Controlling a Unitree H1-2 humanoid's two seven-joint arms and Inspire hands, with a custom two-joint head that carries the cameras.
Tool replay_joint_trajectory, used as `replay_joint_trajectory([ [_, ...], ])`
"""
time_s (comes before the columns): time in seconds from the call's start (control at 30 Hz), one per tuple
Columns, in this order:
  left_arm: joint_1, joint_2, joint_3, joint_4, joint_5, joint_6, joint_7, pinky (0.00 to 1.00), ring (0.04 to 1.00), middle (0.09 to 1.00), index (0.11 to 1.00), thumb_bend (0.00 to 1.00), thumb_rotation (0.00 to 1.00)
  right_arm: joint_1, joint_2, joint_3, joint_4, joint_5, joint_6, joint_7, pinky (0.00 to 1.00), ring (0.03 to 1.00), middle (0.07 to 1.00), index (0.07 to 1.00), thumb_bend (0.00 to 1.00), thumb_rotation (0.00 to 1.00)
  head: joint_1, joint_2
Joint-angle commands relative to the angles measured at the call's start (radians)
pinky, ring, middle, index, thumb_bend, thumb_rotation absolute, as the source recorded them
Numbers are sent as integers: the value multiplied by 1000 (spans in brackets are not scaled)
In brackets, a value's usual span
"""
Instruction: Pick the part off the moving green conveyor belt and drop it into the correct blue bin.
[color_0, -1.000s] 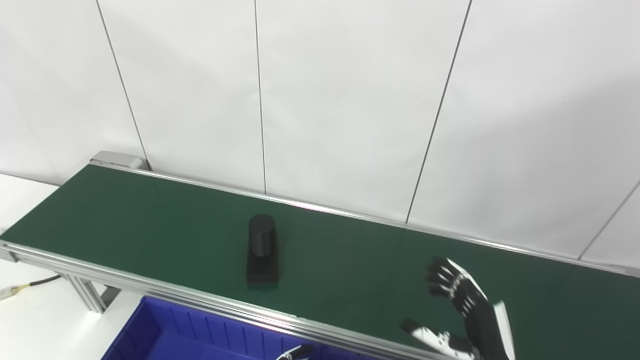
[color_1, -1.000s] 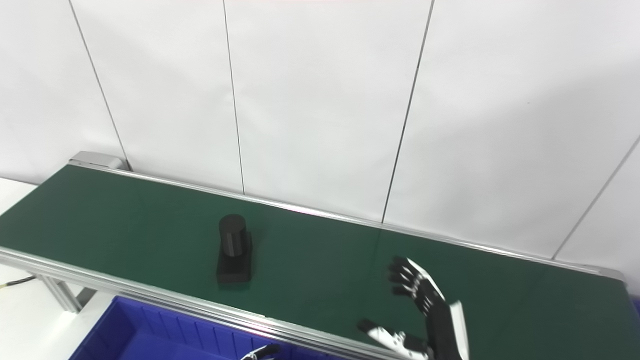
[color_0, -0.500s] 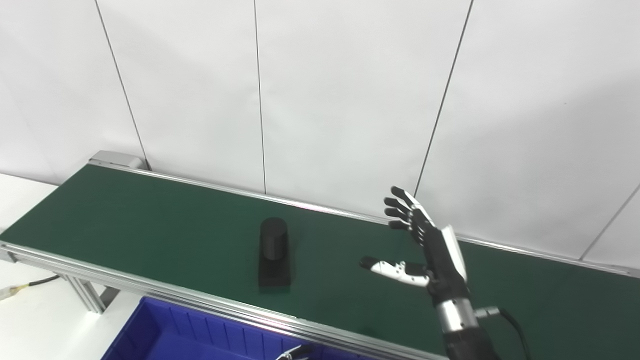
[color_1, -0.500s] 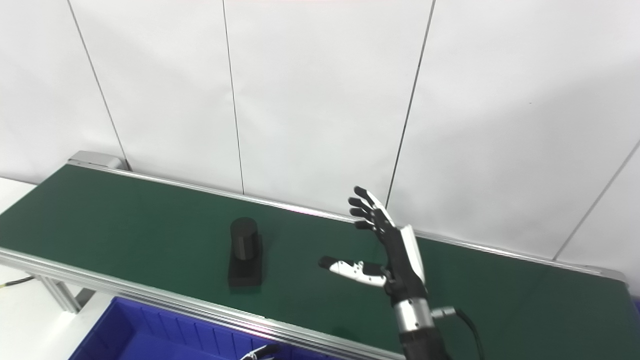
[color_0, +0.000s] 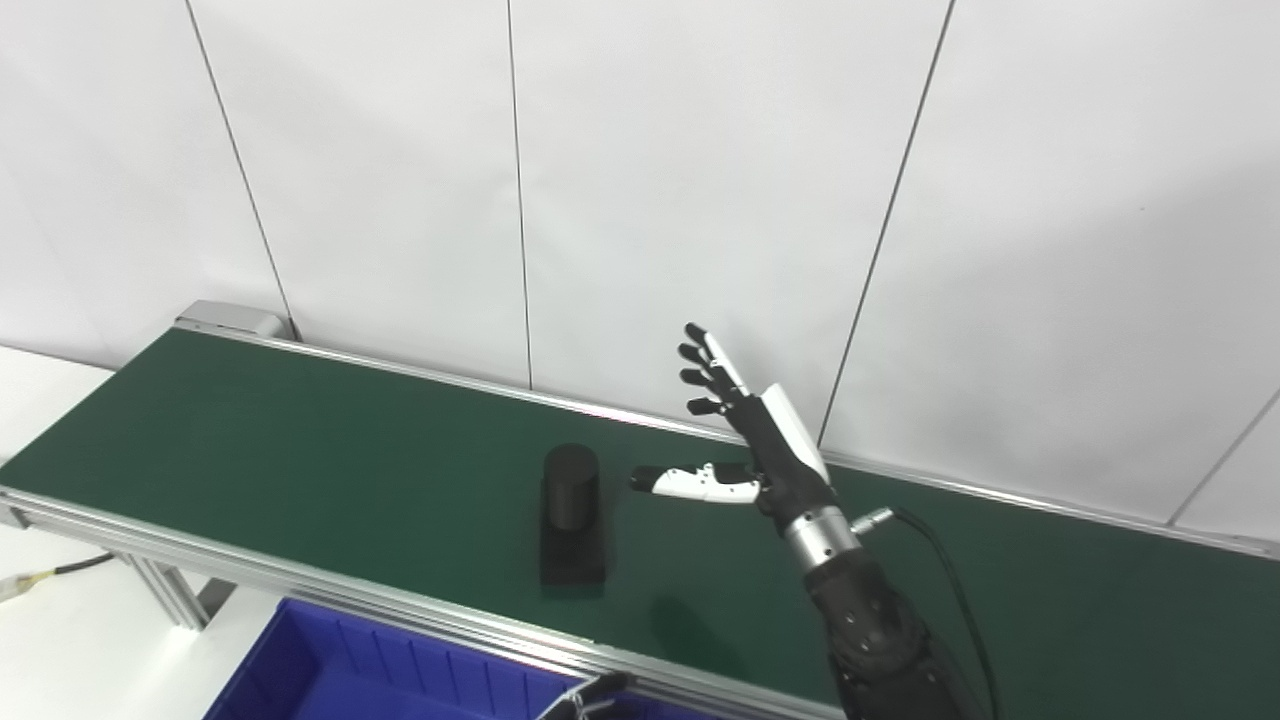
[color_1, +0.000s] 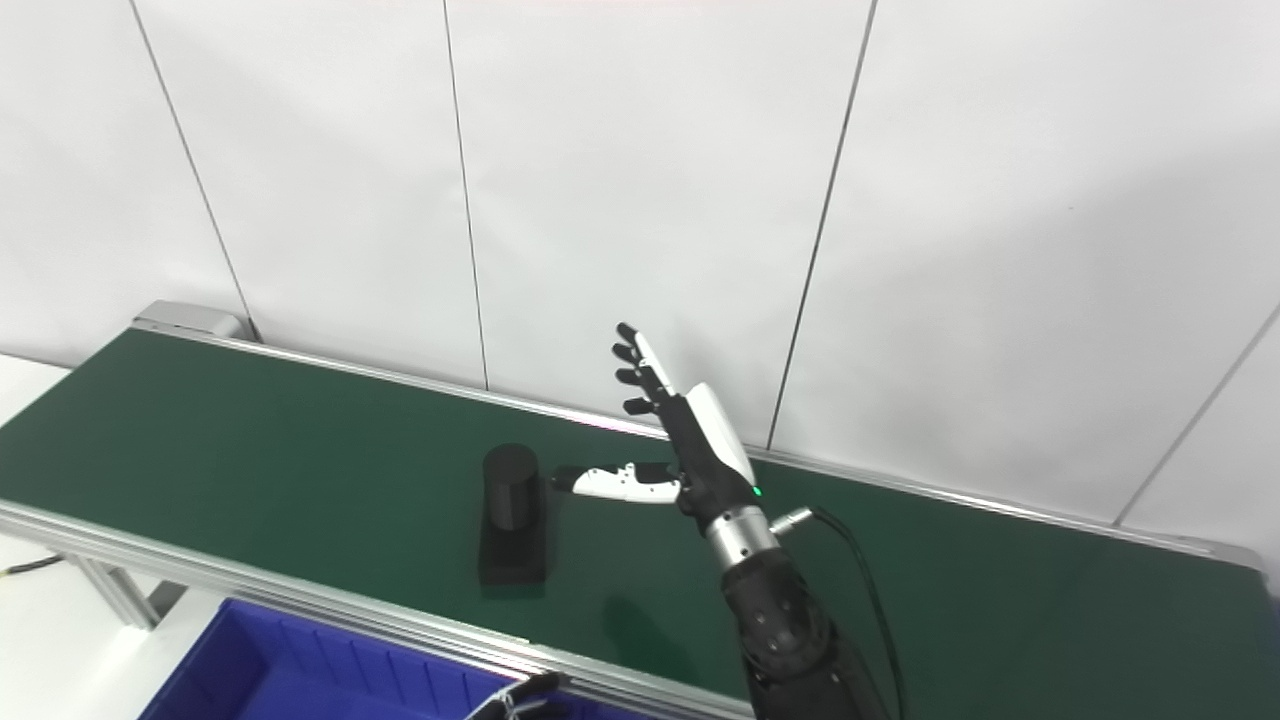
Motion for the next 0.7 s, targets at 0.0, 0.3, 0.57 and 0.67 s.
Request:
replay_joint_trajectory([
  [0.0,-15,0,3,-23,-8,-11,-5,690,693,738,812,622,0,-72,16,6,39,-8,-69,-25,791,914,968,1000,895,435,-4,4],
  [0.3,-15,5,1,-32,5,-11,-1,698,680,731,804,618,0,-187,56,26,345,-23,-182,-78,982,992,1000,1000,961,414,-11,5],
  [0.57,-9,-6,1,-39,-7,-6,-1,757,695,728,806,618,0,-261,65,47,550,-52,-210,-117,1000,1000,1000,1000,963,392,1,2],
  [0.67,-6,-11,2,-38,-25,-9,-7,794,705,728,811,609,0,-278,66,59,602,-66,-212,-136,1000,1000,1000,1000,959,386,7,2],
])
